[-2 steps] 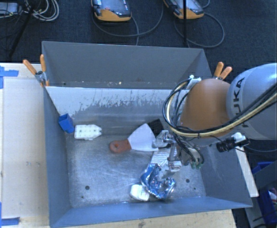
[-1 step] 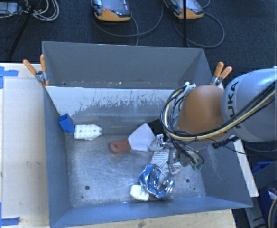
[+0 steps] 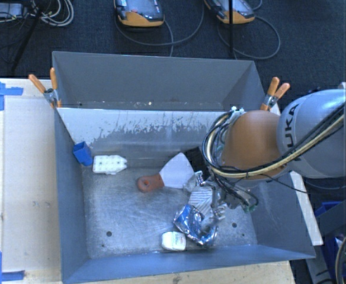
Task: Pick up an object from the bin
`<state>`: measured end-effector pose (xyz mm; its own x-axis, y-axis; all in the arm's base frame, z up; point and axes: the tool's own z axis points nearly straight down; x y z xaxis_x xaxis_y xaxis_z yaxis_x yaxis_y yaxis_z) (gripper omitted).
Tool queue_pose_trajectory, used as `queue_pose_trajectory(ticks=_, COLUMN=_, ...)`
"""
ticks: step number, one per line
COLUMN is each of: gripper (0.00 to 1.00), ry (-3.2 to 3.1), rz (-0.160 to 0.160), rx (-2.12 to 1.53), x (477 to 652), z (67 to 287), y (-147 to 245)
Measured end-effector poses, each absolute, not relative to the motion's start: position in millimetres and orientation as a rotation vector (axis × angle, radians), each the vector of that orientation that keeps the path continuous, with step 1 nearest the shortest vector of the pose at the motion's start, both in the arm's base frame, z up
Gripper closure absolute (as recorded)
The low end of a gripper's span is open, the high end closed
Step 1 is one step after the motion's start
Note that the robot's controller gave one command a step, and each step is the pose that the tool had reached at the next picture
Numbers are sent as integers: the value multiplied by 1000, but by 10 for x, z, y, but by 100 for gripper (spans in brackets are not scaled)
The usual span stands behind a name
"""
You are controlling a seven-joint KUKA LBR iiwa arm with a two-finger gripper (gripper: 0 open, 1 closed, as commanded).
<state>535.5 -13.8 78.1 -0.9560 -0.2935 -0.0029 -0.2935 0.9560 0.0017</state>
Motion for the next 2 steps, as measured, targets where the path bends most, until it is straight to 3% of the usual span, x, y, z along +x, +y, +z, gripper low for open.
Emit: queue_pose_trajectory(ticks=2, gripper=0, ry=3109, rz=1, rx=-460, x=5363, z=799, y=-139)
